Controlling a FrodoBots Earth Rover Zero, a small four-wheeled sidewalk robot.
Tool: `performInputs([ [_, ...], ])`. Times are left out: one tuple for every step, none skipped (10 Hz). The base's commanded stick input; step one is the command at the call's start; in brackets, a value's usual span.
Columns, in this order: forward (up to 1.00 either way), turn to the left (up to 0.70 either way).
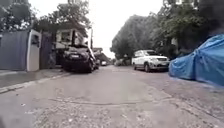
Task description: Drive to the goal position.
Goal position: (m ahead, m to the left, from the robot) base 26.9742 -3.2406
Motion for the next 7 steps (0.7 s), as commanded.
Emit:
performInputs([
  [1.0,0.0],
  [1.0,0.0],
  [1.0,0.0],
  [1.0,0.0],
  [1.0,0.0],
  [1.0,0.0],
  [1.0,0.0],
])
